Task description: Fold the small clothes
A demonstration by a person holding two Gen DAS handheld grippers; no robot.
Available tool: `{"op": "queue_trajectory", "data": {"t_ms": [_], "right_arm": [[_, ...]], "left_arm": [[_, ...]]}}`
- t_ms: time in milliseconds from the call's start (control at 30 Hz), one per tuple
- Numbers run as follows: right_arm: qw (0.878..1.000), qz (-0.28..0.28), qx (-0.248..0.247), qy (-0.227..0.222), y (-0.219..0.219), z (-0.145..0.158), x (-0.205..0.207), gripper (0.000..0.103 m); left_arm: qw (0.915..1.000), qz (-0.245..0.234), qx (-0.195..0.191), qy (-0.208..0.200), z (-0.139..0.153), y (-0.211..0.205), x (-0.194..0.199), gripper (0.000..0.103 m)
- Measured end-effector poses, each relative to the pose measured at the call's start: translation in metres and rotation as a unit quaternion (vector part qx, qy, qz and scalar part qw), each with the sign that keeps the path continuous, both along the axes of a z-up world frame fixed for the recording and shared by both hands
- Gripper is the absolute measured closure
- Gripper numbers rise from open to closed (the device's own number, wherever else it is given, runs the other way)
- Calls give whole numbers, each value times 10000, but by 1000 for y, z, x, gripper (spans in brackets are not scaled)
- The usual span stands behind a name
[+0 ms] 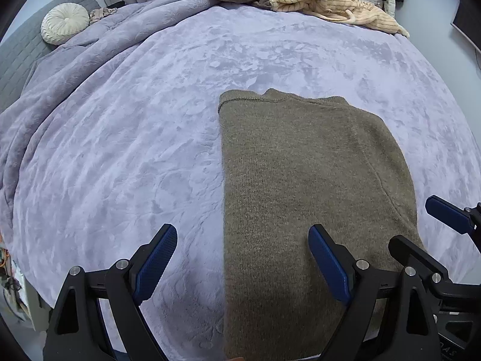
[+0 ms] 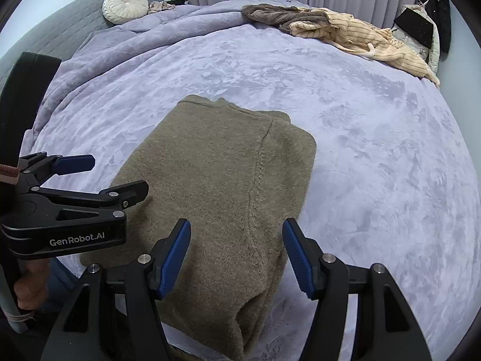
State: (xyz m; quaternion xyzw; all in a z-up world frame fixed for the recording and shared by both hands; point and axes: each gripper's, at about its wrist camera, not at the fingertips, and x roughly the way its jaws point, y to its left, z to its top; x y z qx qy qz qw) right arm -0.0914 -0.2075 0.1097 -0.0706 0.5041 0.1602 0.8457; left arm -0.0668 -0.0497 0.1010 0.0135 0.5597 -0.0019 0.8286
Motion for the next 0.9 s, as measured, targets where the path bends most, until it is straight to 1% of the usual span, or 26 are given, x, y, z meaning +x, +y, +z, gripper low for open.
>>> {"op": "queue_trajectory", "data": {"t_ms": [900], "right_arm": [[10000,16,-38,14,1,1,5,36]], "left_arm": [[10000,1,-51,8,2,1,6,13]]}}
